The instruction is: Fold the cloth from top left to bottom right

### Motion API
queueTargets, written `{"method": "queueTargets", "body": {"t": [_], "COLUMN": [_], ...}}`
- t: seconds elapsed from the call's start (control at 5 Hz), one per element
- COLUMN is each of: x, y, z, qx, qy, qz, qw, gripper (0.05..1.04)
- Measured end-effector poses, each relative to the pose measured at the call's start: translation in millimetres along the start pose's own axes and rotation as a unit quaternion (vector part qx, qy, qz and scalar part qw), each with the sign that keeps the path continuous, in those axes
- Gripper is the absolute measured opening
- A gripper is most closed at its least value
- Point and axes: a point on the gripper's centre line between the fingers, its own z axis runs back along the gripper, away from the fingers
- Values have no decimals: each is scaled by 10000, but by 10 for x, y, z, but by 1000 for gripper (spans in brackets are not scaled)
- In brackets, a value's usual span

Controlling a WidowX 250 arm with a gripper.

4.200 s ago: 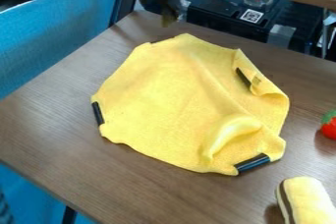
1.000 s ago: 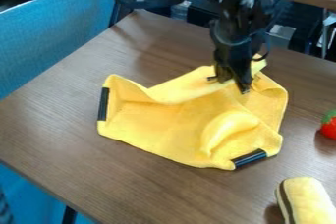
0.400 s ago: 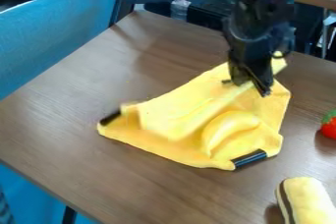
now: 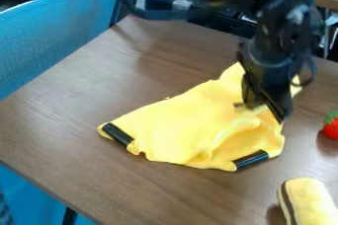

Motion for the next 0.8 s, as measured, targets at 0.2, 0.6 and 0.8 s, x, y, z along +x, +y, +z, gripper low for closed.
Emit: {"method": "queueTargets", "body": {"t": [0.2, 0.6, 0.8], "x": [-44, -114, -89], "y": [-50, -140, -105], "z": [-38, -105, -110], "qx": [-3, -721, -2416], "qy": [157, 346, 490], "qz": [65, 243, 183], "qw": [9999, 9965, 9690], "gripper": [227, 792, 994]}}
